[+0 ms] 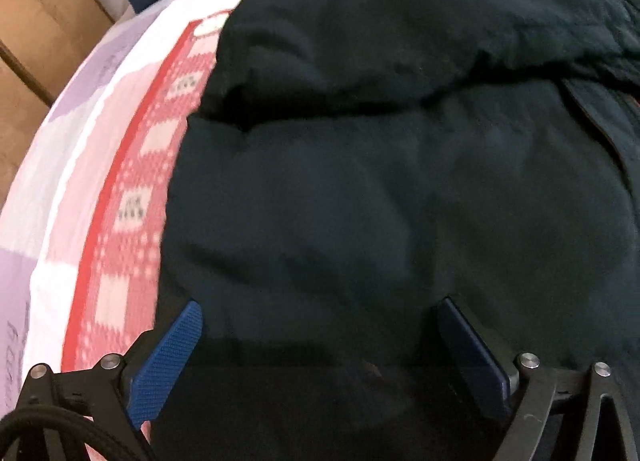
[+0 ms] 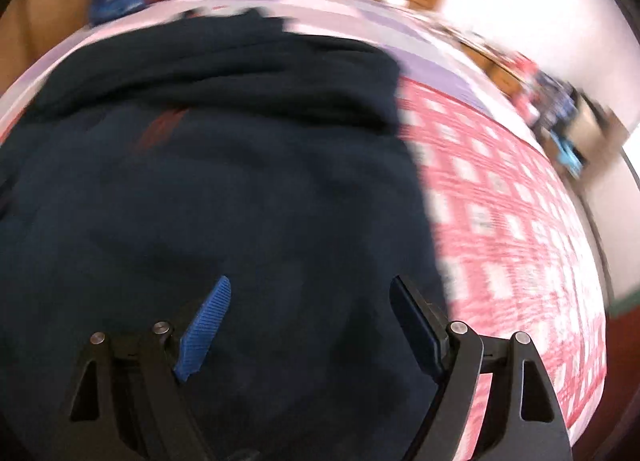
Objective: Fold large clothes
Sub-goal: 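Move both tools down the jacket to its brown-trimmed hem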
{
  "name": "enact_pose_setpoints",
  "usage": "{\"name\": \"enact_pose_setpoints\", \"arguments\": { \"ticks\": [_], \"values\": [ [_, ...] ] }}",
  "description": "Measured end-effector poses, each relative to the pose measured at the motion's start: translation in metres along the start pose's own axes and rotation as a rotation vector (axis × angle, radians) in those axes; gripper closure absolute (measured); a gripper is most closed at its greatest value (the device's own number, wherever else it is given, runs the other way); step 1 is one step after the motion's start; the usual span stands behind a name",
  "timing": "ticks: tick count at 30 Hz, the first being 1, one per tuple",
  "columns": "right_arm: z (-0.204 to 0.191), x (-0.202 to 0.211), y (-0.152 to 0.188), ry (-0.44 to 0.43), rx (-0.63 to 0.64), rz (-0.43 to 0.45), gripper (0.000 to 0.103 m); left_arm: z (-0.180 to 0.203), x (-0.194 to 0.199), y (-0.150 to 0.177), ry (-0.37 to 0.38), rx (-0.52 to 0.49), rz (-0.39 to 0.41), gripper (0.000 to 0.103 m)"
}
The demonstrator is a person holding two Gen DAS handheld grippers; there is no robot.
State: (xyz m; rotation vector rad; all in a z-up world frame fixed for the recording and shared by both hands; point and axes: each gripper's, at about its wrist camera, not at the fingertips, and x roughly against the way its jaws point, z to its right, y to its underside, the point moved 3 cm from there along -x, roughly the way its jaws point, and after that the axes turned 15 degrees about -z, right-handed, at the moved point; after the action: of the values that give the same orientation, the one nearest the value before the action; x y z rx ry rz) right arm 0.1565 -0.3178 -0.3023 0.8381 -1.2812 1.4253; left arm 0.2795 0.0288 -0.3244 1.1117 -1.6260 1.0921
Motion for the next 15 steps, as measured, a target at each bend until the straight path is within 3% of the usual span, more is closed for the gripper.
{"name": "enact_pose_setpoints", "arguments": {
  "ticks": [5, 15],
  "values": [
    [-0.041, -0.001, 0.028, -0.071, 0.036, -0.052, 0.019, 0.008, 0.006, 0.03, 0.018, 0.012, -0.034, 0.004],
    [-0.044, 0.005, 0.055, -0.08, -0.001, -0.062, 0.019, 0.01, 0.013, 0.086, 0.017, 0.017, -0.065, 0.005]
  ]
}}
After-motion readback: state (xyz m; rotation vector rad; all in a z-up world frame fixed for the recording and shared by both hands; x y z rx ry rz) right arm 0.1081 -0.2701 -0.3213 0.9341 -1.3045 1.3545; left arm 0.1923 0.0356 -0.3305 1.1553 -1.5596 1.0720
